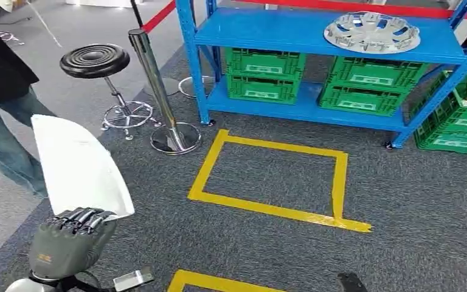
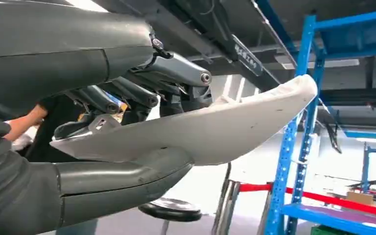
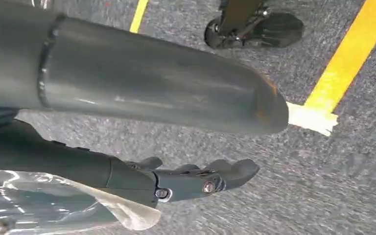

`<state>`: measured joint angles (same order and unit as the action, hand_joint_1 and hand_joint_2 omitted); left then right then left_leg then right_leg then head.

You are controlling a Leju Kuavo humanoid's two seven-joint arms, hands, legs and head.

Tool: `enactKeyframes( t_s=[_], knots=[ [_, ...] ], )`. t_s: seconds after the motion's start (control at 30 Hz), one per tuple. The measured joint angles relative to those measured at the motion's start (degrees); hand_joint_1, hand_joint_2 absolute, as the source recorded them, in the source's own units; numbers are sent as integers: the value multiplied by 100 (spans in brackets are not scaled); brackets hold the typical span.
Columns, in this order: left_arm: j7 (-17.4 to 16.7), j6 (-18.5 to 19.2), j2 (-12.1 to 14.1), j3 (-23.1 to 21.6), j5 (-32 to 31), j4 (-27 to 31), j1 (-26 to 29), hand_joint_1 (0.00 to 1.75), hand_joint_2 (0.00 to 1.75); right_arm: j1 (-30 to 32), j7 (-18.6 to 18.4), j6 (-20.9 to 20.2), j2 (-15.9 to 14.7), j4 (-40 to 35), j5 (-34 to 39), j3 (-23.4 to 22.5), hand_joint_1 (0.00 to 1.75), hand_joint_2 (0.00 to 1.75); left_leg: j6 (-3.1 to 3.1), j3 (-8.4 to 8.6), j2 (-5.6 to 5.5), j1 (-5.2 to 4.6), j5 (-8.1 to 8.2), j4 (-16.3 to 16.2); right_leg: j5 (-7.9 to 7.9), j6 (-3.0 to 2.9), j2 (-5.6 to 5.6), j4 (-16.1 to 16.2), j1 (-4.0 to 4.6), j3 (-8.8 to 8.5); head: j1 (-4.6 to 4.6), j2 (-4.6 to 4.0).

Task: Take the parts from the cabinet and place them on the table.

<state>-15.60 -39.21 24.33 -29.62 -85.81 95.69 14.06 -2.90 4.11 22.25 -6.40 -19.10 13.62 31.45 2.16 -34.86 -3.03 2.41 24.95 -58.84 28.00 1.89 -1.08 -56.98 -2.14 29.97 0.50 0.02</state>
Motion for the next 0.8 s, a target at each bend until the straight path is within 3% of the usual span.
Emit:
enactKeyframes(
  t_s=[0.03,0.1,0.13,0.17,0.2,0.23,0.27,0.3,0.33,0.43,0.47,0.5,0.53,0.57,0.63,0.67,0.7,0.77,0.8],
  knots=[
    [-7,0,5,0,0,0,-18,175,175,7,-11,24,0,0,-22,0,0,0,-13,-148,163,-17,233,-336,-5,-51,65,0,26,10,33,0],
    [-35,0,5,0,0,0,-22,175,175,48,-65,55,0,0,-68,0,0,0,-25,-567,233,-39,737,-1343,-9,-91,239,-5,90,40,37,0],
    [-44,0,5,0,2,0,-9,175,175,64,-79,59,0,0,-96,0,0,0,-39,-698,233,-49,864,-1696,-12,-99,324,-7,118,55,40,-2],
    [-46,0,5,0,2,0,4,175,175,71,-103,70,-2,0,-114,0,0,0,-62,-688,234,-58,840,-1740,-15,-105,404,-7,145,64,37,-2],
    [-51,0,5,0,2,0,5,175,175,72,-109,75,0,0,-136,0,0,0,-96,-550,241,-75,707,-1551,-15,-110,479,-8,166,67,40,0],
    [-59,0,7,0,0,0,4,175,175,71,-120,79,0,-4,-148,0,0,0,-138,-313,271,-99,508,-1151,-15,-110,547,-9,184,63,37,0],
    [-64,0,9,-2,0,0,4,175,175,76,-148,81,0,-35,-177,0,0,0,-192,5,371,-133,283,-593,-12,-111,618,-10,196,49,38,-2],
    [-77,0,13,0,-2,0,0,175,175,80,-171,88,0,-68,-223,0,0,0,-263,279,683,-191,203,-80,-5,-102,686,-13,206,32,35,-2],
    [-88,0,20,-2,-2,0,-15,175,175,86,-199,101,0,-90,-258,0,0,0,-280,304,773,-240,268,-6,12,-72,744,-33,260,52,37,0],
    [-118,0,37,-2,-7,11,14,175,175,87,-232,129,-9,-120,-308,0,0,0,-339,221,551,-258,222,-5,5,-7,919,-12,242,26,29,0],
    [-129,0,39,-2,-7,11,20,175,175,87,-236,134,-11,-166,-330,0,0,0,-386,222,469,-239,190,41,26,35,977,-16,241,12,42,-2],
    [-131,0,39,-2,-9,11,28,175,175,81,-249,138,-11,-192,-361,0,0,0,-421,240,425,-210,158,61,121,105,626,-105,210,78,20,0],
    [-136,0,42,-4,-9,11,11,175,175,77,-266,149,-11,-203,-393,0,0,0,-441,225,375,-203,145,61,311,118,316,-355,195,189,6,-2],
    [-140,0,35,-7,-11,11,-5,175,175,87,-284,153,-18,-210,-418,-2,0,0,-463,203,311,-204,131,59,553,126,182,-803,195,386,0,0],
    [-145,0,35,-7,-13,11,-5,175,175,136,-315,155,-35,-223,-431,-2,0,0,-486,171,164,-223,115,54,881,130,122,-1652,199,797,2,0],
    [-147,0,35,-7,-13,11,-2,175,175,163,-319,155,-35,-225,-446,-2,0,0,-494,160,70,-235,108,52,867,119,119,-1824,199,899,7,0],
    [-147,0,35,-9,-17,11,-2,175,175,176,-328,155,-35,-236,-461,-2,0,0,-492,161,-10,-244,104,52,711,100,114,-1700,199,852,5,0],
    [-147,0,35,-9,-26,11,-5,175,175,165,-354,158,-39,-262,-524,-4,0,0,-489,181,-170,-263,98,51,149,28,9,-785,203,434,5,0],
    [-147,0,35,-9,-31,11,-8,175,175,165,-372,160,-42,-278,-551,-9,0,0,-486,192,-241,-268,96,52,-82,-17,-174,-276,210,196,5,0]
  ],
)
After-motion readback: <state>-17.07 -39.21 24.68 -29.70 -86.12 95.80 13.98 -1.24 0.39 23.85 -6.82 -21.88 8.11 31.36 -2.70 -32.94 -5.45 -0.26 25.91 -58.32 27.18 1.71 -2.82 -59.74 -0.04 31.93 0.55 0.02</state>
